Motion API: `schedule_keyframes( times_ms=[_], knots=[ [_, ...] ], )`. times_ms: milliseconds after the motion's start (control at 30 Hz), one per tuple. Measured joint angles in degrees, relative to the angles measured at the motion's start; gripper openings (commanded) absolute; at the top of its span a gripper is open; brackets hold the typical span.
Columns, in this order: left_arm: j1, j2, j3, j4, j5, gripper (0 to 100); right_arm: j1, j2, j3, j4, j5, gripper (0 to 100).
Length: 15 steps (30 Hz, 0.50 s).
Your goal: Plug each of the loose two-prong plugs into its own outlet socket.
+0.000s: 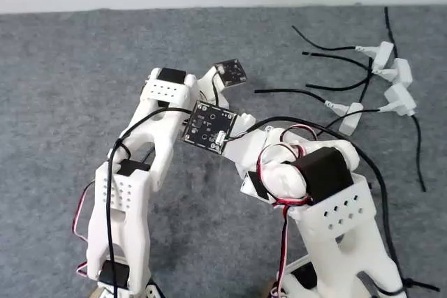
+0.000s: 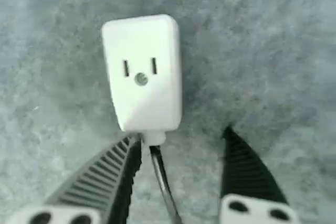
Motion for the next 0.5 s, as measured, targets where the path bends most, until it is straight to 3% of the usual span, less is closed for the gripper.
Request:
schedule_keyframes(
  times_ms=[67, 500],
  knots=[
    [0.2, 0.8, -1.3, 1.9, -0.4, 4, 0.0, 0.0, 0.0, 0.0, 0.0, 1.0],
    [0.3, 3.1, -5.4, 7.4, 0.5, 1, 0.0, 0.0, 0.0, 0.0, 0.0, 1.0]
  ],
)
